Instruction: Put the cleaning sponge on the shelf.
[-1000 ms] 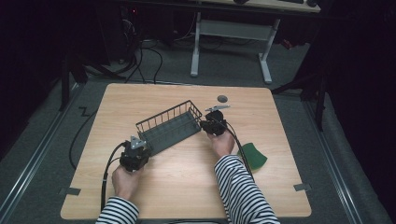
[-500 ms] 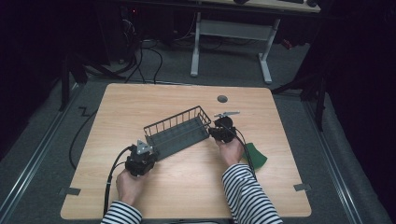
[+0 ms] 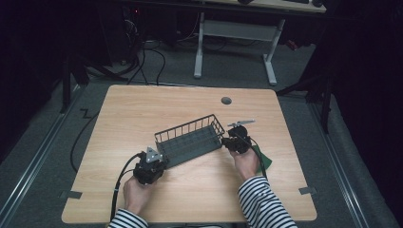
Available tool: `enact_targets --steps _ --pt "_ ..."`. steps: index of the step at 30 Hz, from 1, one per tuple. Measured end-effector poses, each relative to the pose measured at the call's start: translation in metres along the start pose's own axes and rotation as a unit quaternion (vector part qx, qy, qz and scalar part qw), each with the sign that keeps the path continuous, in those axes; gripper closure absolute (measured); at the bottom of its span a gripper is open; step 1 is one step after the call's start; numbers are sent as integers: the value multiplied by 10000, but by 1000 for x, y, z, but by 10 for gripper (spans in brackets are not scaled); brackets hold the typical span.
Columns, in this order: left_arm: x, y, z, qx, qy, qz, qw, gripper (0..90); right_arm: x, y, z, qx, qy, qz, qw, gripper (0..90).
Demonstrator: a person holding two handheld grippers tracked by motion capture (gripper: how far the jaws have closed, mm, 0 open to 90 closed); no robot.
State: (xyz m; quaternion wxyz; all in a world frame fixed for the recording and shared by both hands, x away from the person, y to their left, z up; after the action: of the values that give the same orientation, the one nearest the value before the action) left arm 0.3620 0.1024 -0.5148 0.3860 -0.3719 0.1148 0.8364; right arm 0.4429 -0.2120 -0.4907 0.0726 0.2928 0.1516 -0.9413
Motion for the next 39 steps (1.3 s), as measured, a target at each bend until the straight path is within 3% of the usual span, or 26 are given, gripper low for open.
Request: enact_targets --steps 11,20,22,24,29,34,39 --pt "0 14 2 78 37 -69 9999 862 23 12 22 -125 -86 184 9997 866" --pt "3 15 3 158 121 48 9998 850 30 12 28 -90 -103 317 9994 833" --pt "5 14 2 149 84 65 9998 787 30 11 29 -68 -66 359 9993 746" --pt "7 11 1 136 -7 167 9998 645 30 11 31 -2 -16 330 9995 625" --pt "13 9 2 10 -88 206 9997 418 34 18 40 -4 239 253 9994 489" --pt "20 4 4 -67 -137 181 9997 346 43 23 46 79 262 260 9993 435" --pt "32 -5 6 -165 -166 319 9992 324 49 32 54 105 363 221 9990 418"
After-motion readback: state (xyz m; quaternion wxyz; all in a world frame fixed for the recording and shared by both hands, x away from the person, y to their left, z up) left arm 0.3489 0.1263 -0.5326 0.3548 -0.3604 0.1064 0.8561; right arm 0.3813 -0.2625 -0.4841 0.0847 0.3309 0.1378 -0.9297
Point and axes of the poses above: each handheld gripper's, and its own axes: z roughly backward along the jaws, x roughly out of its underside, y roughly to its right, the point moved 1 cm from there along -z, roughly forward along the jaws, and after that the axes turned 12 degrees about -z, right-handed, at the moved point
